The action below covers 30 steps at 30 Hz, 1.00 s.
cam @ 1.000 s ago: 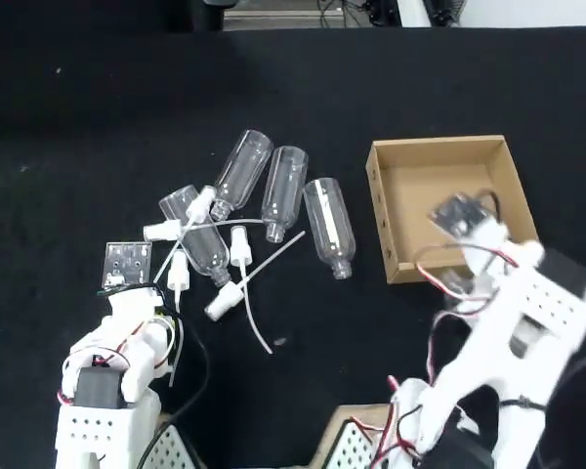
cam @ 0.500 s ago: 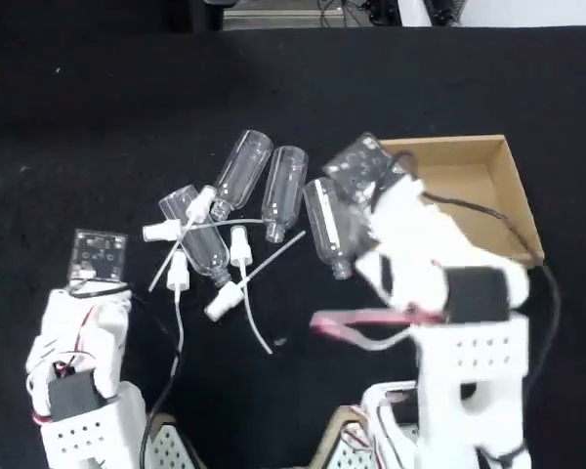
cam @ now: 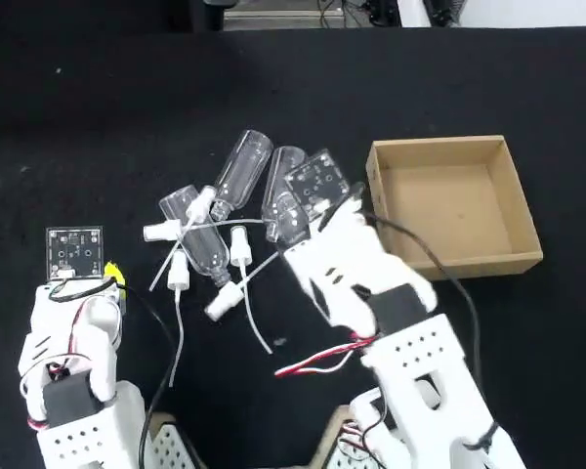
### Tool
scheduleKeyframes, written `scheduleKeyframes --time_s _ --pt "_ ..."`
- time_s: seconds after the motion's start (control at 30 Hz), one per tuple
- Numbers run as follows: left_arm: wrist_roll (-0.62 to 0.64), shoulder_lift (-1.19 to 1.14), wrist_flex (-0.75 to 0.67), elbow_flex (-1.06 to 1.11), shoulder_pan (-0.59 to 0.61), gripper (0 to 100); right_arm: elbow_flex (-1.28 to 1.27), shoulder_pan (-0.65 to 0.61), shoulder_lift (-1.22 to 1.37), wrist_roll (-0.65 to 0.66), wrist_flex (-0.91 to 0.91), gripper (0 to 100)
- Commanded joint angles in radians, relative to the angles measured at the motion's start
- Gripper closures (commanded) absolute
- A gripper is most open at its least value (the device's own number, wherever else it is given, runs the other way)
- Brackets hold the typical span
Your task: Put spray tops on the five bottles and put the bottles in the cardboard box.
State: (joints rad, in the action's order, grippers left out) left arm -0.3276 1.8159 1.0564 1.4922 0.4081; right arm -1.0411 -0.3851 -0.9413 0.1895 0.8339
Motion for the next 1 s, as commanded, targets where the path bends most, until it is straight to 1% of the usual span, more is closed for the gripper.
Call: scheduleKeyframes --time_s 0.0,0.17,0.27,0.33,0.43,0.5,0.63,0.77,0.87,0.97 --pt "0.015 -0.110 -0.023 -0.081 -0.084 85 0.004 -0.006 -0.031 -0.011 -0.034 98.8" --pt "0.018 -0.408 -0.023 -0.147 -0.269 85 -0.012 -0.006 -0.064 -0.011 -0.028 98.8" --pt "0.018 -0.574 -0.021 -0.213 -0.375 85 -0.039 -0.006 -0.150 -0.011 -0.003 98.8" --pt "0.018 -0.651 -0.026 -0.263 -0.421 84 -0.076 -0.006 -0.226 -0.011 0.003 98.8" --pt "0.020 -0.729 -0.031 -0.329 -0.460 84 -0.147 -0.006 -0.351 -0.011 -0.005 98.8" --pt "0.046 -0.763 -0.031 -0.358 -0.489 84 -0.182 -0.006 -0.435 -0.012 -0.005 98.8" --pt "0.120 -0.807 -0.031 -0.392 -0.553 84 -0.242 -0.003 -0.611 -0.089 0.003 98.8" --pt "0.147 -0.832 -0.034 -0.400 -0.627 84 -0.305 0.035 -0.757 -0.110 0.003 98.8" --pt "0.140 -0.859 -0.078 -0.390 -0.647 84 -0.325 0.089 -0.826 -0.110 0.009 98.8" --pt "0.138 -0.934 -0.103 -0.400 -0.647 83 -0.317 0.098 -0.846 -0.110 0.048 98.8"
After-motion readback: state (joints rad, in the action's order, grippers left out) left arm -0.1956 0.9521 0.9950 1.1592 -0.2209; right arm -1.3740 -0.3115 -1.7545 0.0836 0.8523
